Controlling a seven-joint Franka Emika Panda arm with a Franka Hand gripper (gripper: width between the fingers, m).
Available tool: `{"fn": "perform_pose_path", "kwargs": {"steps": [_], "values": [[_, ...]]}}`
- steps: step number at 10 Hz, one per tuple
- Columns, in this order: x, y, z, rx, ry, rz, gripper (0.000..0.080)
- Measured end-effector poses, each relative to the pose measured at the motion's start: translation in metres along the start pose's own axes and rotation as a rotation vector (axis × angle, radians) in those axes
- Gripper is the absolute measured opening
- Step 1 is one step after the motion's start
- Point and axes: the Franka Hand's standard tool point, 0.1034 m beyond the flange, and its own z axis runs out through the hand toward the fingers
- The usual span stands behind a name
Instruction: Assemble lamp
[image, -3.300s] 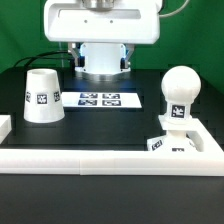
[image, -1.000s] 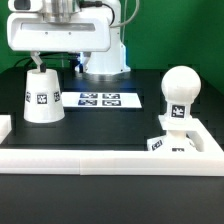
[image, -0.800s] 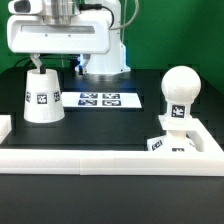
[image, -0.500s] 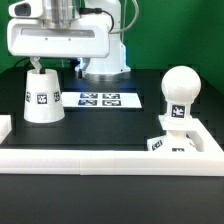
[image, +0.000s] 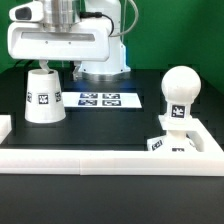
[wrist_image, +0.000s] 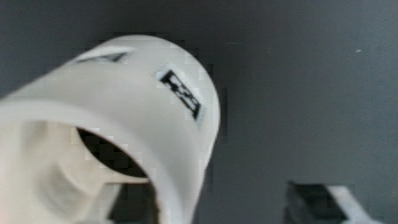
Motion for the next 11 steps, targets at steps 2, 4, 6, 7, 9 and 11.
{"fn": "perform_pose_path", "kwargs": {"steps": [2,4,6,7,9,11], "values": [[0.001,0.000,-0.001,0.000,0.004,-0.001,0.0048],[0.001,0.000,-0.001,0.000,0.003,-0.001,0.0044],[0.001,0.000,-0.001,0.000,0.003,-0.001,0.0044],[0.001,0.000,-0.001,0.000,0.003,-0.001,0.0044],[0.005,-0.008,-0.005,0.002,0.006,-0.005,0.0044],[0.010,-0.024,-0.018,0.015,-0.001,-0.003,0.0044]]}}
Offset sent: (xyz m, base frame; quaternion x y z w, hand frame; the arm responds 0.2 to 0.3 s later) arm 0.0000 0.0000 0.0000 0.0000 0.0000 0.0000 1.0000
